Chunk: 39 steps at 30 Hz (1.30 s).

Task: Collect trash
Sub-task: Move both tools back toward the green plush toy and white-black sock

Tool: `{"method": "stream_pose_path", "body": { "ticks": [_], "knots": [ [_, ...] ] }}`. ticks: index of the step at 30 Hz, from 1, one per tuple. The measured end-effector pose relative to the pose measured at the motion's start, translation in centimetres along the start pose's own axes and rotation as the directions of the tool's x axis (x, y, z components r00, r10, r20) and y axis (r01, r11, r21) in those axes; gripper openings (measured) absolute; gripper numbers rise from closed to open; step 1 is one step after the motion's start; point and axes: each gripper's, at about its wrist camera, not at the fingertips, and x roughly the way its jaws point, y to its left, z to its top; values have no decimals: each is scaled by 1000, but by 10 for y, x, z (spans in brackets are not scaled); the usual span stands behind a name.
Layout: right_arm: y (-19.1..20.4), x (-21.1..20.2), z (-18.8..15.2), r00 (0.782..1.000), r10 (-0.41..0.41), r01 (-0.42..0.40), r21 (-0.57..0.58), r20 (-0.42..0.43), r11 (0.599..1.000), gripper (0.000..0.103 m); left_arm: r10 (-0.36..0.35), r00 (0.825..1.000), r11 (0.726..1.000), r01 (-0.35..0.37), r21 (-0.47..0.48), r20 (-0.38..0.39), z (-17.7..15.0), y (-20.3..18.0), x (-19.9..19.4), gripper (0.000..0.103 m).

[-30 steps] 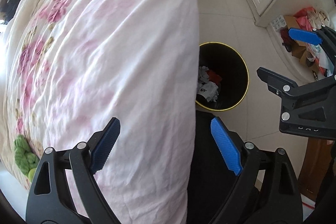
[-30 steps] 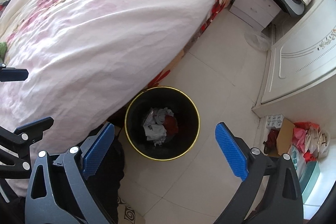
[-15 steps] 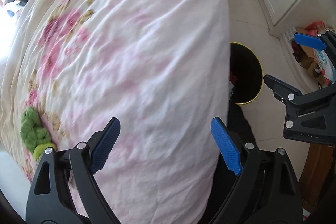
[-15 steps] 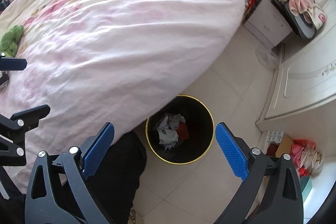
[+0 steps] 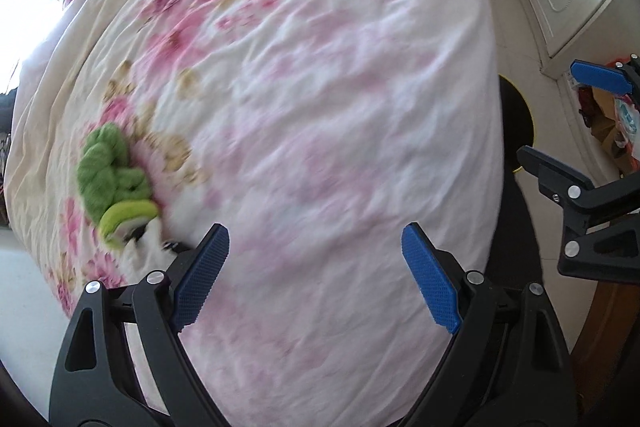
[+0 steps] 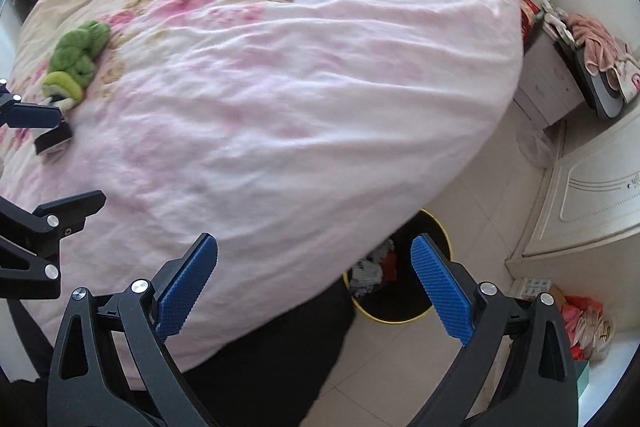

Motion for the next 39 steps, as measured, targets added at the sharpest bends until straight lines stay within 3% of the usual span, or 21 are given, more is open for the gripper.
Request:
{"method": "stream_pose_path", "body": {
  "ticks": [7, 10, 18, 30, 33, 36, 38, 39],
  "knots": [
    [46, -6, 10, 1000, 8, -7, -64, 5, 998, 93, 25, 1000, 999, -24, -29, 8, -22, 46, -4, 87],
    [68, -8, 15, 1000, 8, -7, -97, 7, 995, 93, 39, 999, 999, -39, -38, 15, -29, 62, -5, 92],
    [118, -3, 27, 999, 44, -44, -148, -5, 988, 93, 76, 997, 997, -76, -17, 17, -46, 110, 2, 92],
    [175, 7, 41, 997, 67, -71, -206, -26, 976, 93, 106, 994, 994, -105, -33, 27, -52, 184, 13, 95],
    [184, 8, 45, 997, 70, -74, -215, -26, 974, 93, 120, 992, 993, -121, 14, 32, -51, 193, 18, 95],
    [193, 9, 48, 997, 73, -77, -229, -29, 970, 93, 140, 988, 975, -149, 166, 64, -53, 197, 22, 95],
    [199, 9, 49, 997, 71, -76, -243, -28, 967, 93, 182, 977, 938, -207, 278, 112, -58, 199, 22, 95],
    [202, 10, 51, 997, 73, -78, -247, -29, 966, 93, 209, 967, 897, -249, 366, 144, -62, 199, 23, 95]
  ]
}}
